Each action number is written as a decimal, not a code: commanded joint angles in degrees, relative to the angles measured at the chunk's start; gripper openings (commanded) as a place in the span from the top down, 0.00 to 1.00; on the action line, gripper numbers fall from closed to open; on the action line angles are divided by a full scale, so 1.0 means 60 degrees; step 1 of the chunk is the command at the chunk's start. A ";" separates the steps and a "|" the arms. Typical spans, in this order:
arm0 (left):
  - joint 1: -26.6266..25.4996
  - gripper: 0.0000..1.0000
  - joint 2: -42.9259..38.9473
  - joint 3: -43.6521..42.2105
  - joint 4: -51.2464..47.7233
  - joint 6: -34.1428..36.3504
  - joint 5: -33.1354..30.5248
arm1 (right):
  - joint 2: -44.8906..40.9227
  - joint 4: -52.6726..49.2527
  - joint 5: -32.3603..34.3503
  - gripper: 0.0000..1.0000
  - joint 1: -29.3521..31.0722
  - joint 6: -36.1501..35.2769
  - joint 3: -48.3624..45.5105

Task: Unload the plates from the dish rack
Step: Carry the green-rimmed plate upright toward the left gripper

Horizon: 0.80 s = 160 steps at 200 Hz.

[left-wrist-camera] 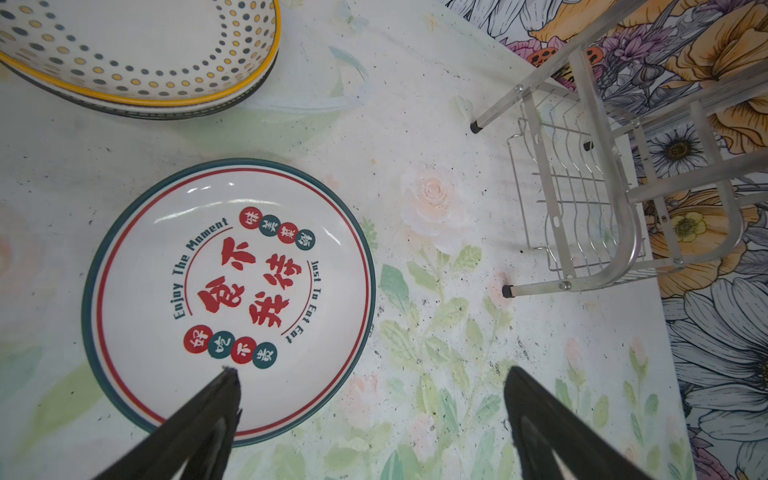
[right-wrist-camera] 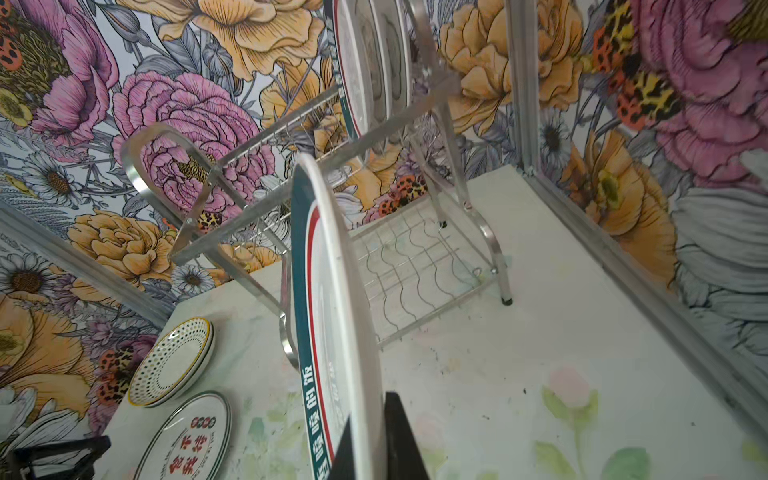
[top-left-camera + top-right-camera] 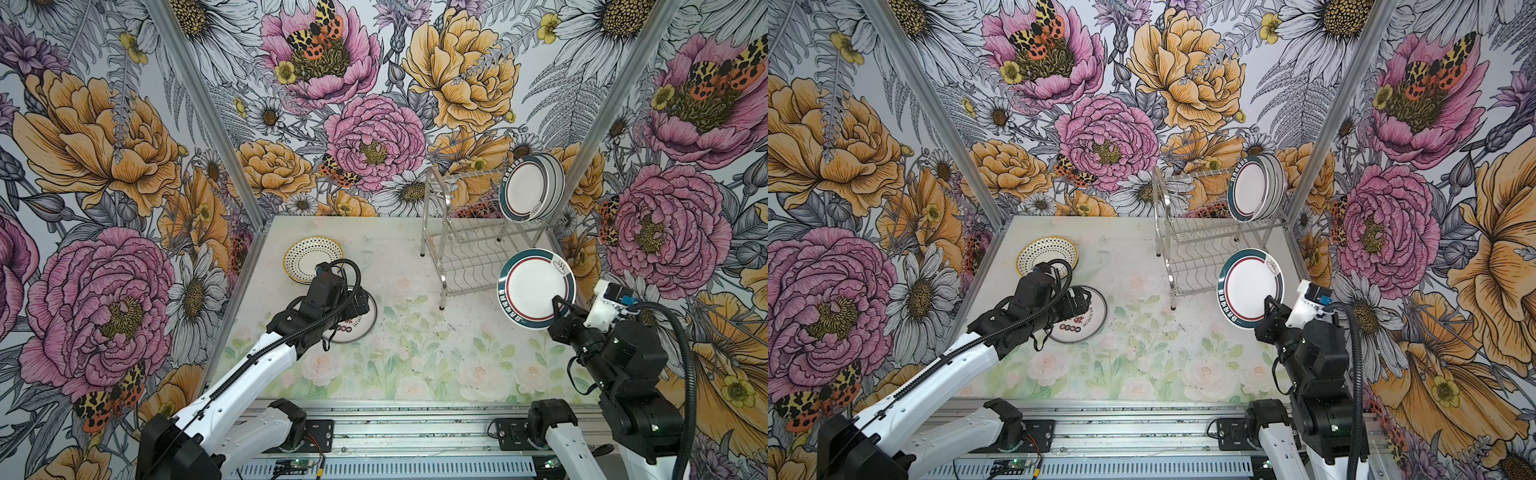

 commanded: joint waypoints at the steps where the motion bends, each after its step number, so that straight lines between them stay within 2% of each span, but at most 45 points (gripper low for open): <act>1: -0.0303 0.03 -0.0171 -0.0182 0.0833 0.0100 0.0542 | 0.0404 -0.0348 -0.2036 1.00 0.0017 0.1546 -0.0479; 34: -0.0764 0.02 -0.0035 -0.0274 0.1306 0.0110 0.0795 | 0.1350 0.0062 -0.3557 1.00 0.0082 0.2121 -0.0916; 63: -0.0805 0.06 0.0250 -0.0542 0.2123 -0.0088 0.1513 | 0.2109 0.1319 -0.4085 1.00 0.0453 0.2600 -0.1454; 118: -0.0803 0.06 0.0633 -0.0587 0.2913 -0.0261 0.2413 | 0.4658 0.4019 -0.3085 1.00 0.2888 0.3488 -0.1572; 137: -0.0727 0.06 0.0780 -0.0683 0.3198 -0.0340 0.2746 | 0.5469 0.4767 -0.2860 1.00 0.3483 0.3711 -0.1401; 160: -0.0336 0.08 0.0962 -0.1129 0.4025 -0.0479 0.3622 | 0.6234 0.5459 -0.2873 1.00 0.3874 0.4015 -0.1243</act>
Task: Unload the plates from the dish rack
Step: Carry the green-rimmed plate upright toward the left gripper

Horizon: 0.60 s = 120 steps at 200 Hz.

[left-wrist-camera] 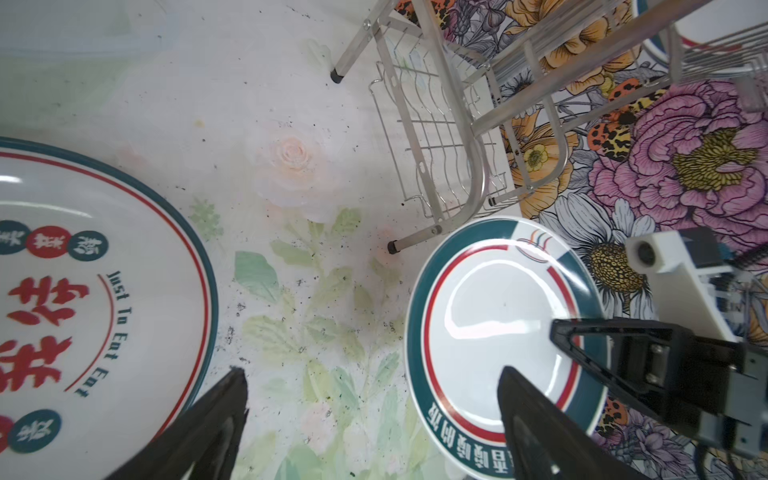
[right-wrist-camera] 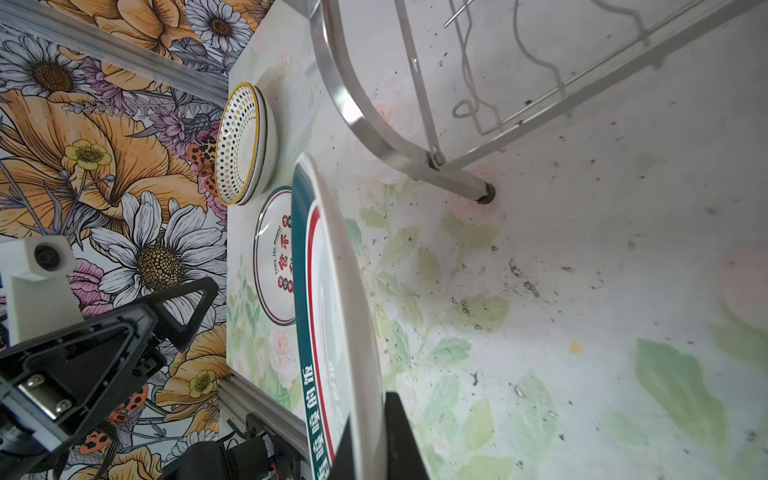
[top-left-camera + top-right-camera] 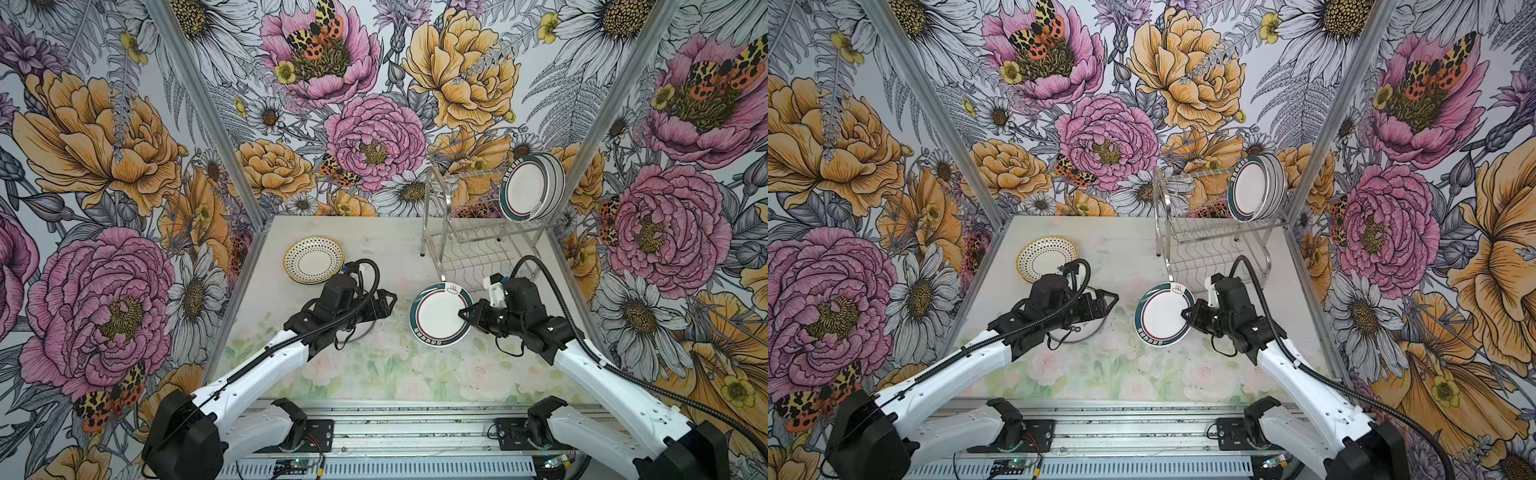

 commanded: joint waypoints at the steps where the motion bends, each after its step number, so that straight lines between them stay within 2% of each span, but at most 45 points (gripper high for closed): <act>1: 0.0340 0.08 0.0177 -0.0474 0.0975 -0.0229 0.1027 | 0.0465 0.1737 0.0211 1.00 0.0306 0.0544 0.0482; 24: 0.0776 0.12 0.0314 -0.0751 0.1275 -0.0222 0.1581 | 0.0852 0.2296 0.0102 1.00 0.0509 0.0838 0.0612; 73: 0.1095 0.12 0.0332 -0.0969 0.1829 -0.0083 0.2191 | 0.1642 0.3840 -0.0400 1.00 0.0726 0.1580 0.0618; 110: 0.1276 0.19 0.0580 -0.1102 0.2518 -0.0306 0.2669 | 0.2305 0.4989 -0.0624 1.00 0.0968 0.1988 0.0568; 120: 0.1300 0.24 0.0668 -0.1100 0.2623 -0.0347 0.2737 | 0.2421 0.5227 -0.0649 1.00 0.1033 0.2070 0.0573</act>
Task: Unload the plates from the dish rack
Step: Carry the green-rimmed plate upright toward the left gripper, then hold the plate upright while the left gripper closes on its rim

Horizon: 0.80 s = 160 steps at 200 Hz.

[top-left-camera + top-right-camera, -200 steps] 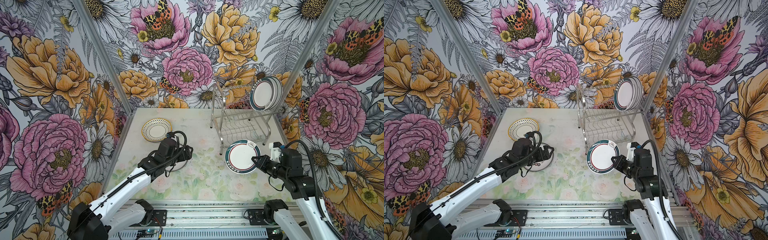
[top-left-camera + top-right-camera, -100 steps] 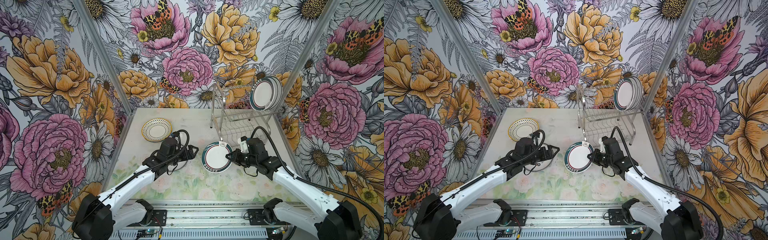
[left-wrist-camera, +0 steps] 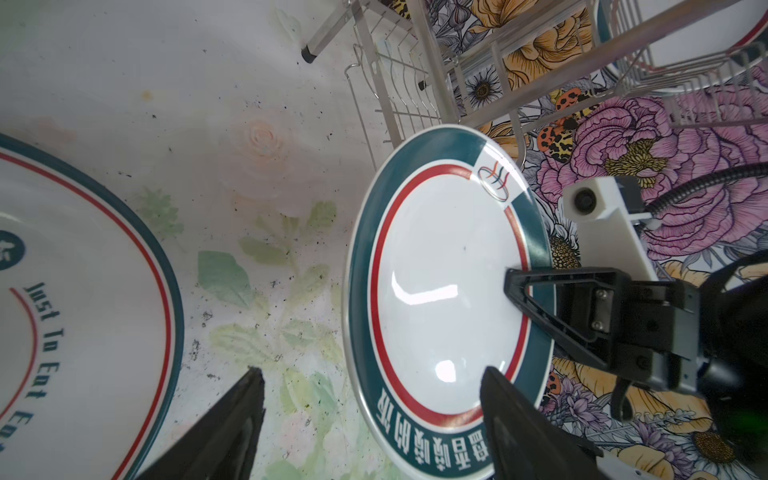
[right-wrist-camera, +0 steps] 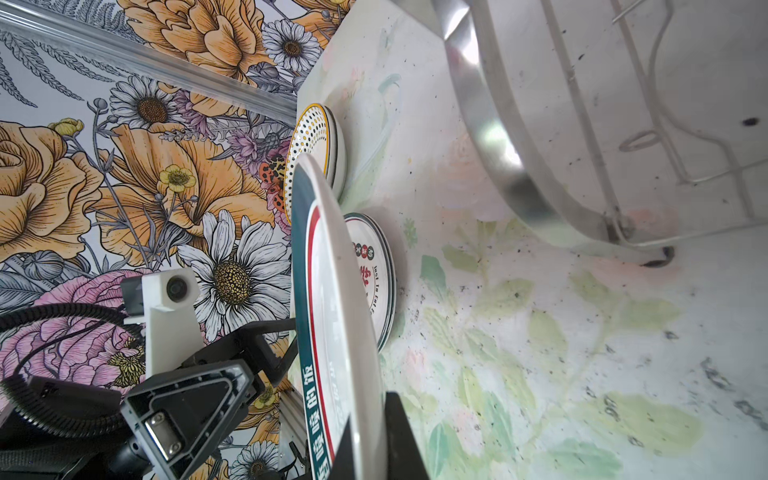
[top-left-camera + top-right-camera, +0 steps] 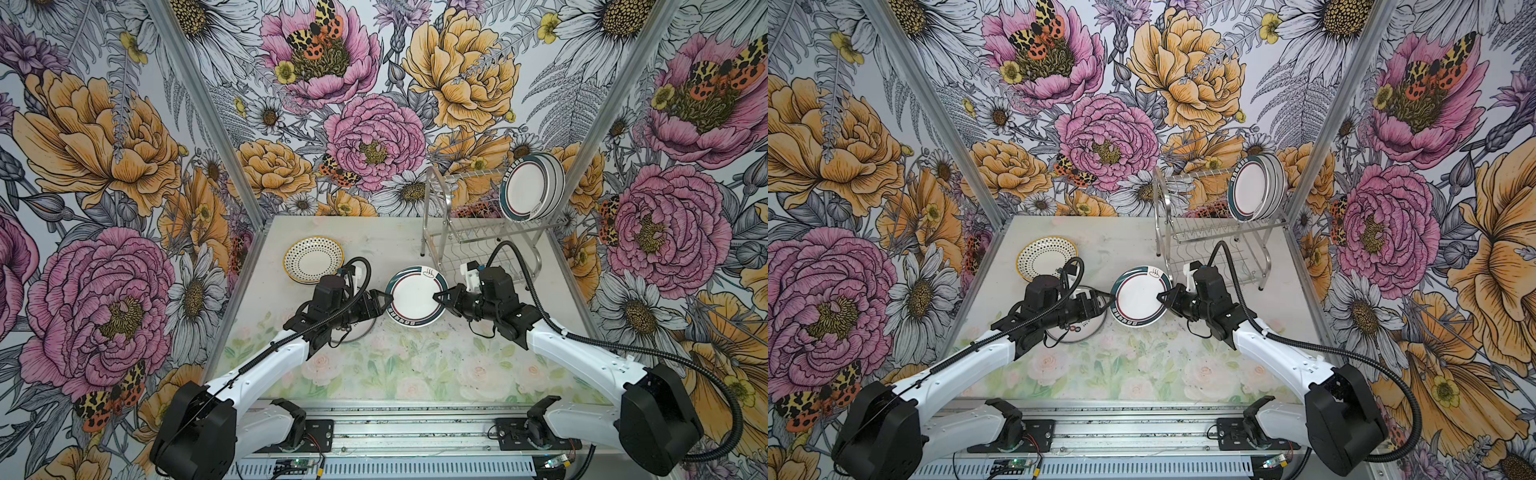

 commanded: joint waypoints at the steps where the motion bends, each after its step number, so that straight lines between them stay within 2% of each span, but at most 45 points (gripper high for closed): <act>1: 0.0117 0.25 0.0210 -0.0169 0.0762 -0.0052 0.0556 | 0.0198 0.1510 -0.0302 1.00 0.0197 0.0406 0.0292; 99: 0.0293 0.79 0.0564 -0.0093 0.0794 -0.0039 0.0864 | 0.1056 0.2467 -0.0485 1.00 0.0610 0.0646 0.0425; 112: 0.0315 0.82 0.0508 -0.0148 0.0800 0.0006 0.0861 | 0.1122 0.2482 -0.0463 1.00 0.0624 0.0642 0.0460; 160: 0.0507 0.96 0.0340 -0.0408 0.0644 0.0127 0.1037 | 0.1340 0.2471 -0.0561 0.74 0.0741 0.0567 0.0667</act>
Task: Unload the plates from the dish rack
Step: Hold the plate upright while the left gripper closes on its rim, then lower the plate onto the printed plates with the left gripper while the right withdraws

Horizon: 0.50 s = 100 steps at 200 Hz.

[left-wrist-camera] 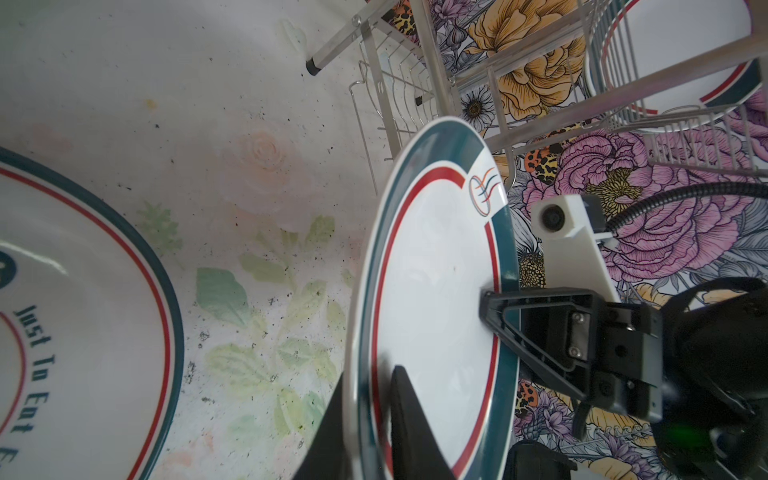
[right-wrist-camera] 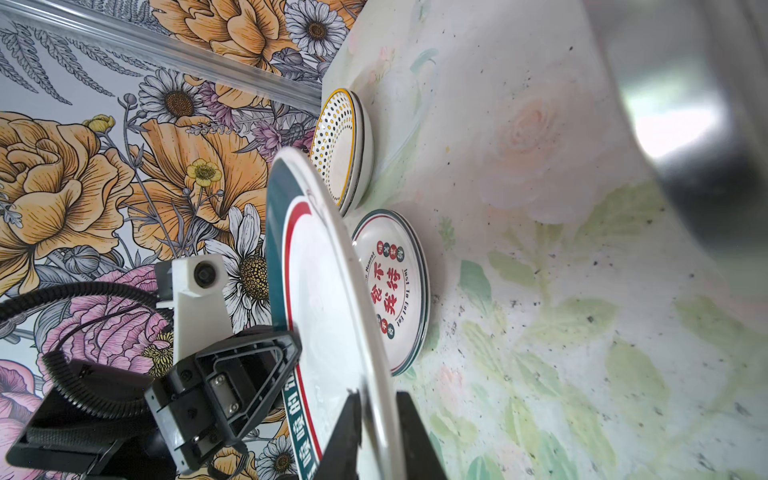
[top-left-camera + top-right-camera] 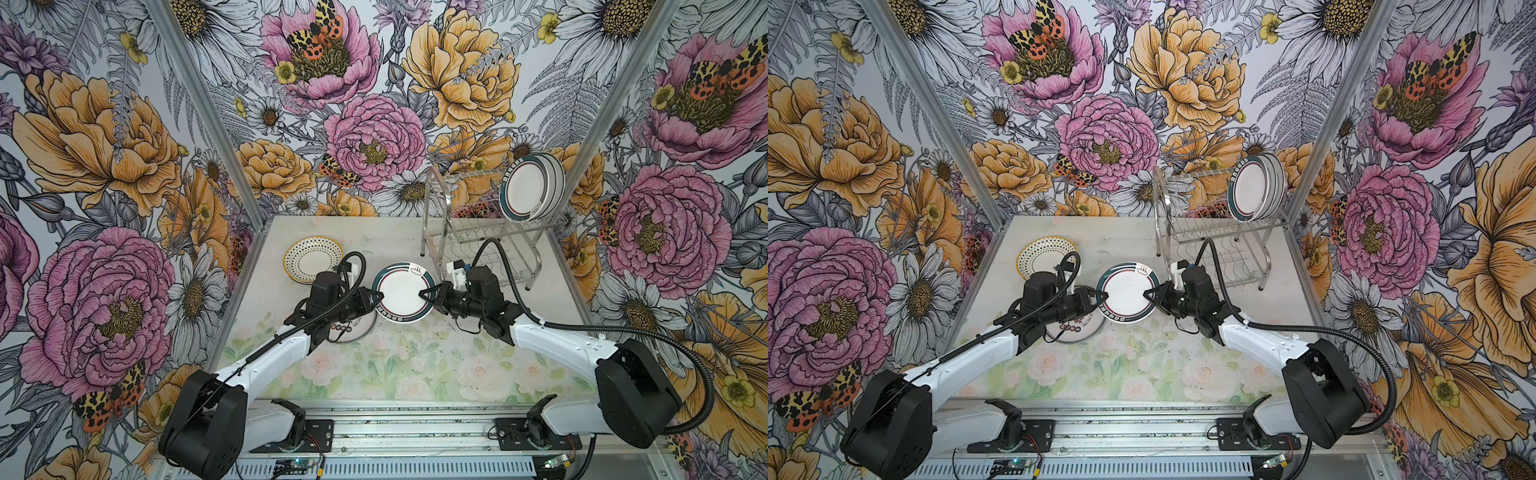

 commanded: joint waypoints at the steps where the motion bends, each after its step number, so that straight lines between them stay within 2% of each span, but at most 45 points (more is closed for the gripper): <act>1: 0.0022 0.96 -0.0187 -0.0315 -0.0117 0.0501 0.0421 | 0.0061 0.0626 -0.0286 0.73 0.0246 -0.0188 0.0597; 36: 0.0870 1.00 -0.0616 -0.0645 -0.0575 0.0248 0.0604 | 0.0155 0.0535 -0.0327 0.55 0.0253 -0.0278 0.0650; 65: 0.1873 1.00 -0.1433 -0.0898 -0.1429 0.0275 0.0547 | 0.0026 -0.0099 -0.0214 0.49 0.0246 -0.0571 0.0704; 100: 0.3247 1.00 -0.2436 -0.1069 -0.2610 0.0361 0.0235 | -0.0139 -0.1223 0.0101 0.48 0.0145 -0.1060 0.0543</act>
